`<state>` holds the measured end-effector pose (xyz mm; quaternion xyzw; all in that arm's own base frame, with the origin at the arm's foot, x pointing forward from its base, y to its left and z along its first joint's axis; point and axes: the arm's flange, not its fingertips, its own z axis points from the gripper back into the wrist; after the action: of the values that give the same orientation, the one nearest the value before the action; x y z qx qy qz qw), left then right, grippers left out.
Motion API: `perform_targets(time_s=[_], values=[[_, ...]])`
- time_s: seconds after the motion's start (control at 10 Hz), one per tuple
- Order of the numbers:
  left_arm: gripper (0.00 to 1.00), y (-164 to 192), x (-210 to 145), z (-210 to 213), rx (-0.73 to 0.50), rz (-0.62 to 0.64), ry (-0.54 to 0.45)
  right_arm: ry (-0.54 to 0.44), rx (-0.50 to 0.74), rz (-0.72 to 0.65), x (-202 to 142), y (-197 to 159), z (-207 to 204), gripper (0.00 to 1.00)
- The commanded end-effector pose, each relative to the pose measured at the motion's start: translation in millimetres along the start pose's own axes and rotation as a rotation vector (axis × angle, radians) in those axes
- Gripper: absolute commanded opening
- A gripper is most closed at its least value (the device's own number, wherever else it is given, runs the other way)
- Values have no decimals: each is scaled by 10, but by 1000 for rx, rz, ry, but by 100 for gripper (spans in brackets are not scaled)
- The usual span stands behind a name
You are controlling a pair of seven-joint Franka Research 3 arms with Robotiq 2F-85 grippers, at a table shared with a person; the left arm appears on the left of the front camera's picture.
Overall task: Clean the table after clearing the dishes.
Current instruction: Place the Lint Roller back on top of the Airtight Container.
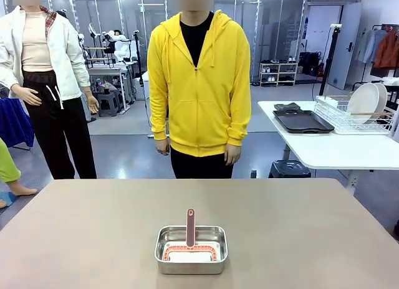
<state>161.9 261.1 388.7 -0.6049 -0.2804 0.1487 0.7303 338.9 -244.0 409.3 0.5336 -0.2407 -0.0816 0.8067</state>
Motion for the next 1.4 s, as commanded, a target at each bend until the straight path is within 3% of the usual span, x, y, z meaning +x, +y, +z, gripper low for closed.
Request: perform_targets(time_s=[0.0,1.3], values=[[100,-23,9,11,-13,-4,-8,6,7,-1,-13,20,-4,100],[100,-23,9,11,-13,-4,-8,6,7,-1,-13,20,-4,100]])
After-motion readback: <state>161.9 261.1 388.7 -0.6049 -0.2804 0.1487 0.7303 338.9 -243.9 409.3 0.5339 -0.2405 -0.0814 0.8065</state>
